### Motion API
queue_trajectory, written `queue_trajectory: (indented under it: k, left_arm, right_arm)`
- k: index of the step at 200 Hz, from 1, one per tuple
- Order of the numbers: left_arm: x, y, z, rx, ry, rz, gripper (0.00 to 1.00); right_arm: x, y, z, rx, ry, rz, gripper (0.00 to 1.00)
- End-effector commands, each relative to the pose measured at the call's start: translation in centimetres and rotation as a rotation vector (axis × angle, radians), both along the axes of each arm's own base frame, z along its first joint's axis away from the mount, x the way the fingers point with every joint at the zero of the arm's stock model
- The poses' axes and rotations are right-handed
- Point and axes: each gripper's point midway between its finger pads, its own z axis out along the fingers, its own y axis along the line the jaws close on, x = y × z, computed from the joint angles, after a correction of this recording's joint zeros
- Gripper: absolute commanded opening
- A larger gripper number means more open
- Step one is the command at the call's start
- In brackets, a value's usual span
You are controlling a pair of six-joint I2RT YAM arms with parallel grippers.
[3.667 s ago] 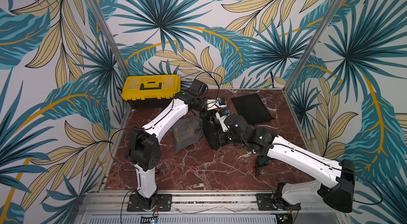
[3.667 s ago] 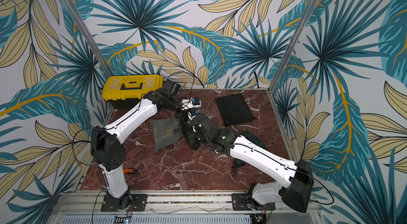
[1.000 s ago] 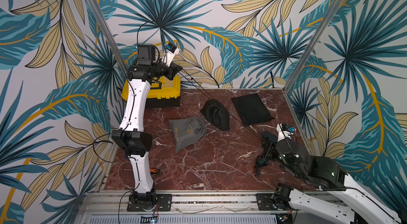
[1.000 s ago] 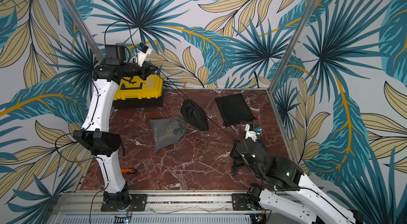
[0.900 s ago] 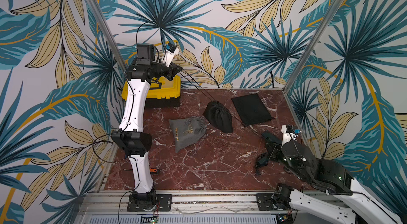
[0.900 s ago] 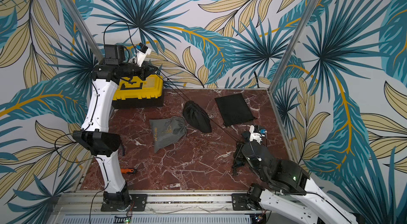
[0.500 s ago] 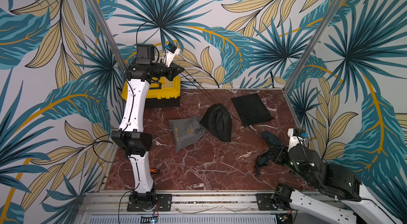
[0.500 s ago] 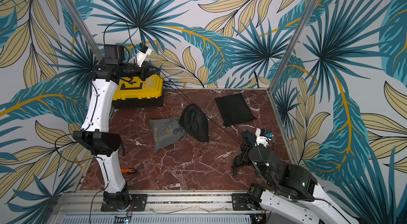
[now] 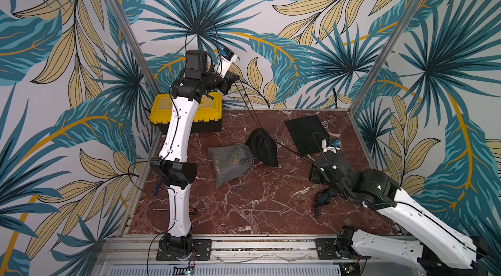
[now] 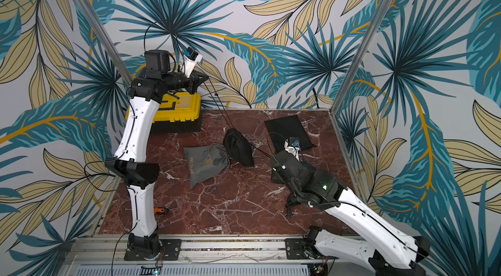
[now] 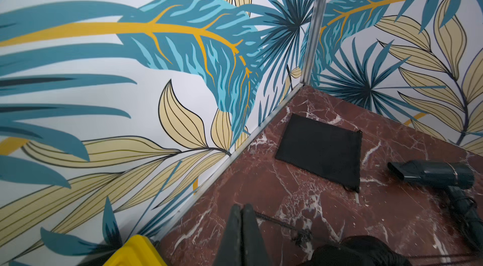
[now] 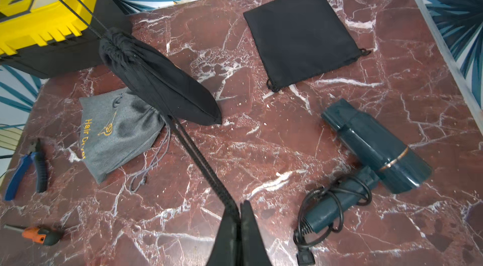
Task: Pack away hair dryers
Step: Place the drawstrings on both sides at the center of the board.
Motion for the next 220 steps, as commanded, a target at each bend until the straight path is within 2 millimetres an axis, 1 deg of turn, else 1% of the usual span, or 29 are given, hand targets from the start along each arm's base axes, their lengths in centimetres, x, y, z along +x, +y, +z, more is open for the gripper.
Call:
queue_trajectory:
  k: [1,3,7,17,26,41,62,73,83,110,123,148,179,188,198,208,220]
  left_arm:
    - [1.4,0.5,2.7,0.013,-0.136,0.076,0.0]
    - [1.5,0.4,2.6,0.017,-0.138,0.075,0.0]
    - [1.5,0.2,2.6,0.022,-0.142,0.075,0.0]
    - [1.5,-0.1,2.4,0.035,-0.15,0.074,0.0]
    - [1.6,0.1,2.7,0.041,-0.164,0.086,0.0]
    - [1.9,0.6,3.6,0.041,-0.197,0.118,0.0]
    - [1.5,0.9,4.9,0.056,-0.245,0.13,0.0]
    - [1.0,1.2,5.3,0.063,-0.255,0.129,0.0]
    - [0.5,1.4,5.2,0.071,-0.246,0.119,0.0]
    - [-1.3,2.8,4.2,0.095,-0.196,0.11,0.0]
    - [-2.6,3.5,3.1,0.101,-0.157,0.088,0.0]
    - [-6.0,4.4,1.1,0.134,-0.113,0.039,0.0]
    - [-11.3,4.0,-2.2,0.161,-0.025,-0.07,0.0]
    - [-12.7,3.8,-3.6,0.166,0.008,-0.095,0.0]
    - [-13.8,4.0,-5.0,0.175,0.039,-0.098,0.0]
    - [-14.8,4.1,-7.0,0.178,0.089,-0.101,0.0]
    - [-15.7,4.3,-9.8,0.212,0.138,-0.104,0.0]
  right_arm:
    - [2.4,2.4,1.0,-0.009,-0.022,0.069,0.0]
    - [2.6,2.7,1.1,-0.009,-0.022,0.075,0.0]
    - [3.5,2.3,1.2,-0.012,-0.026,0.053,0.0]
    - [4.7,2.9,1.6,-0.018,-0.033,0.056,0.0]
    - [5.8,3.4,2.0,-0.021,-0.041,0.061,0.0]
    - [7.5,4.3,3.0,-0.009,-0.059,0.078,0.0]
    - [9.5,5.4,4.6,-0.017,-0.085,0.102,0.0]
    - [10.3,6.1,5.2,-0.025,-0.094,0.12,0.0]
    - [10.9,6.9,5.6,-0.02,-0.104,0.142,0.0]
    - [11.5,8.9,5.2,0.004,-0.093,0.209,0.0]
    - [11.3,9.7,4.6,0.012,-0.072,0.249,0.0]
    - [10.6,11.1,3.3,0.047,-0.026,0.33,0.0]
    - [8.7,14.4,0.1,0.129,0.123,0.484,0.0]
    - [8.0,15.5,-0.9,0.152,0.167,0.524,0.0]
    - [7.4,16.6,-2.0,0.177,0.212,0.561,0.0]
    - [7.1,17.4,-2.9,0.194,0.248,0.58,0.0]
    - [6.7,18.3,-4.1,0.203,0.288,0.602,0.04]
